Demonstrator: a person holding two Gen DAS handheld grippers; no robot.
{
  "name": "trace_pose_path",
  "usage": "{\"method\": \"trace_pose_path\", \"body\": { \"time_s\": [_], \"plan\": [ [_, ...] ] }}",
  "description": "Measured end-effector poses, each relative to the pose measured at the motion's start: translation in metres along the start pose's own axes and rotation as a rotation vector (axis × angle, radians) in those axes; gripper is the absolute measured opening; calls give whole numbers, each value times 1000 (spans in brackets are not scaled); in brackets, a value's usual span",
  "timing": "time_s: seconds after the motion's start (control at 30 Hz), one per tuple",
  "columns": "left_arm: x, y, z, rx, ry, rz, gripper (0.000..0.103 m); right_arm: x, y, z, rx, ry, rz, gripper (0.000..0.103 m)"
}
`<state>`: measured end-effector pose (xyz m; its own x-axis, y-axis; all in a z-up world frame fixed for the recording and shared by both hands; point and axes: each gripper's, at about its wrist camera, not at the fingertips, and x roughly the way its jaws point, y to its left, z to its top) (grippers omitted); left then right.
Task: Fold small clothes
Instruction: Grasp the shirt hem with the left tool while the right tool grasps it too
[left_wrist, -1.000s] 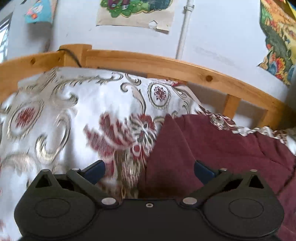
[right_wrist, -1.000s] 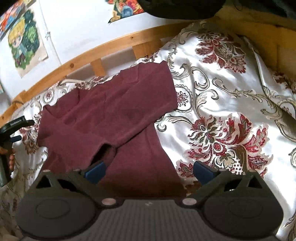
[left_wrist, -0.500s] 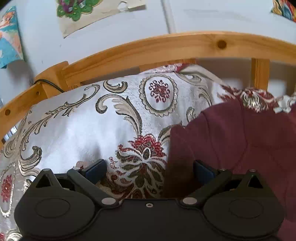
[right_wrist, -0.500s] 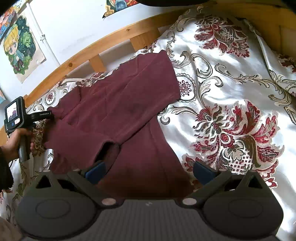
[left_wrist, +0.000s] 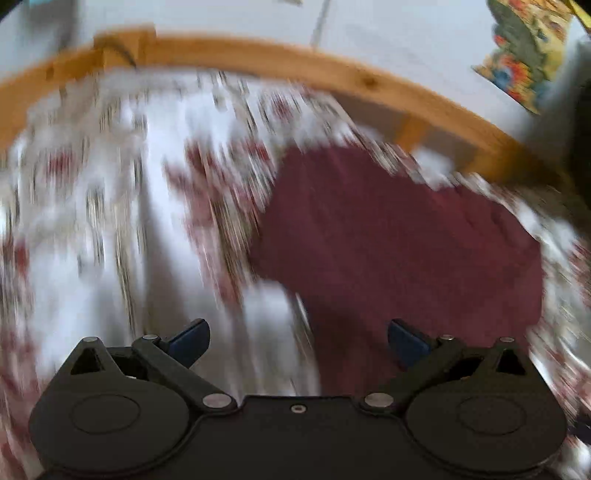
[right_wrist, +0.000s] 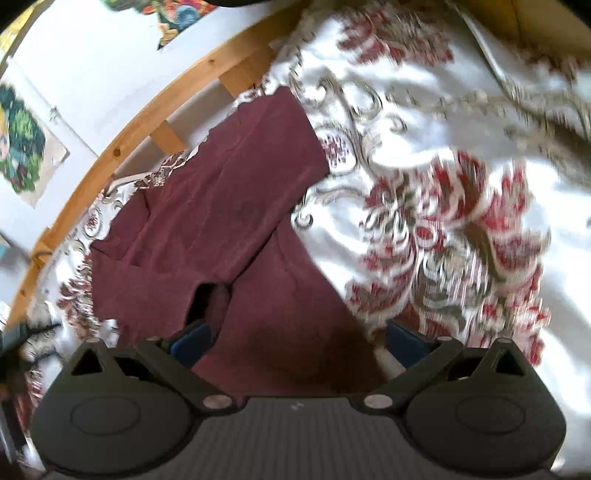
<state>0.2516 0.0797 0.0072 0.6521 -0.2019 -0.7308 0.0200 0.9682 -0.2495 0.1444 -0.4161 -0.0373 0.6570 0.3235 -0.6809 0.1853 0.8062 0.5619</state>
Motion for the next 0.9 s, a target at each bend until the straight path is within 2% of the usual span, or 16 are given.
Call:
{"method": "trace_pose_path", "body": {
  "time_s": [0.07,0.13,0.23,0.33,0.43,0.5,0.57,0.6,0.67,0.73,0.9],
  "plan": [
    [-11,-4,-24,3,59,-61,102,-1,-4,-2,32,23,10,103],
    [-19,-11,-50,20,85,-94,102,-2,-7,-5,52,31,14,103],
    [-18,-14,-80,59,122,-96,102,-5,-14,-8,83,36,25,103],
    [-9,-7,-84,-10,182,-52,98,-10,-19,-10,113,32,38,103],
    [-11,3,-86,-91,155,-60,96,-14,-25,-11,142,23,58,103],
    [-6,3,-87,-99,171,-81,85,-16,-26,-10,156,16,76,102],
    [1,3,-88,-104,203,-105,69,-15,-26,-10,158,18,88,99],
    [4,2,-89,-109,217,-119,64,-14,-26,-10,155,23,88,95],
    [12,0,-89,-102,234,-140,43,-12,-25,-11,147,34,81,88],
    [19,-3,-91,-85,249,-141,38,-10,-24,-11,144,40,68,80],
    [24,10,-89,-196,252,-152,38,-7,-26,-12,150,50,59,79]
  ]
}}
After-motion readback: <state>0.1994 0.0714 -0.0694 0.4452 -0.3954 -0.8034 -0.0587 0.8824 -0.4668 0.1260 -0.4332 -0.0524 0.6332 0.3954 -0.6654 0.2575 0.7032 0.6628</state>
